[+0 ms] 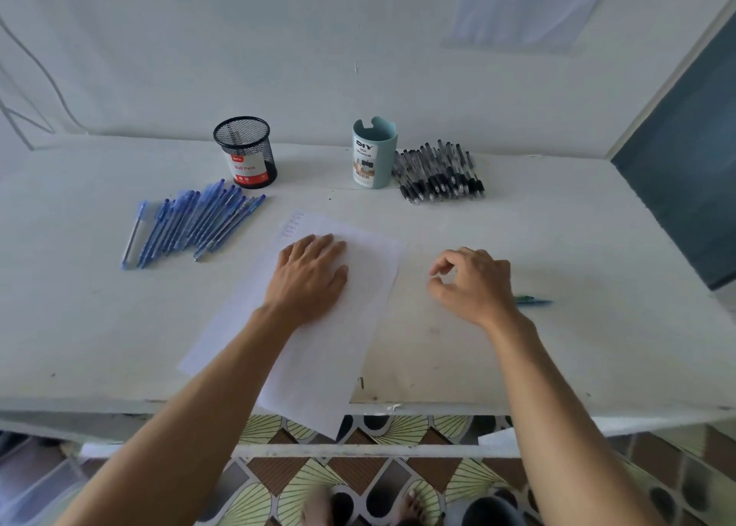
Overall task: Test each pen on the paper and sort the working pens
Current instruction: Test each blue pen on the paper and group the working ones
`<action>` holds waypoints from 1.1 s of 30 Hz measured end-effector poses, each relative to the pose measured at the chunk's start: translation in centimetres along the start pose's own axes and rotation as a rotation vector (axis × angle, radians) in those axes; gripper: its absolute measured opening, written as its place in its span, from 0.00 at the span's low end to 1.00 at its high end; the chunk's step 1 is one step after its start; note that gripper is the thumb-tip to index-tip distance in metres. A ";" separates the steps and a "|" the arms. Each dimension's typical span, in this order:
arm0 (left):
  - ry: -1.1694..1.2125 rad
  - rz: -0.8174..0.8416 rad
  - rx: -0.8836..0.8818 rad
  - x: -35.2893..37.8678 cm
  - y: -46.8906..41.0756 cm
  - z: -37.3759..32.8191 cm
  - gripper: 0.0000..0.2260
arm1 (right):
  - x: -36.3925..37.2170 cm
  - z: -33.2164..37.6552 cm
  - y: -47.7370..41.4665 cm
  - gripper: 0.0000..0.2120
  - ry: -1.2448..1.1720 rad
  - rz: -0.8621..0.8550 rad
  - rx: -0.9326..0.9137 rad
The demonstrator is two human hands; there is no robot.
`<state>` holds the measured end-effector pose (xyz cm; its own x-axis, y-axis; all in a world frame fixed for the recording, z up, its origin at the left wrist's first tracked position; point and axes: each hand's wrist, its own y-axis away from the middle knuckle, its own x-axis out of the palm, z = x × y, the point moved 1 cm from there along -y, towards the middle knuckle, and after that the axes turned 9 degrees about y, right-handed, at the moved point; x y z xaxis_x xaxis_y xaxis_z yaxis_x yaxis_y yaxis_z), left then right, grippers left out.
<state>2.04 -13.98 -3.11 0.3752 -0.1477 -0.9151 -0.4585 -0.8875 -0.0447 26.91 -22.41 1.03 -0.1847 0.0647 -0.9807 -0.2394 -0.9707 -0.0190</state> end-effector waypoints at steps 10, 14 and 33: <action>0.050 -0.019 -0.013 0.0 -0.1 0.0 0.23 | 1.3 -2.8 1.1 0.05 0.008 -0.065 -0.025; 0.060 -0.024 -0.006 0.0 0.0 0.0 0.22 | 1.6 -1.2 0.1 0.06 -0.048 -0.198 -0.108; 0.507 -0.294 -0.176 -1.5 0.3 0.5 0.04 | 3.7 12.2 -4.7 0.12 -0.534 0.051 0.203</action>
<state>0.95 -13.80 -1.97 0.8222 -0.0370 -0.5679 -0.1542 -0.9751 -0.1597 15.74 -14.75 -0.09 -0.6443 0.1776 -0.7439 -0.3857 -0.9153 0.1155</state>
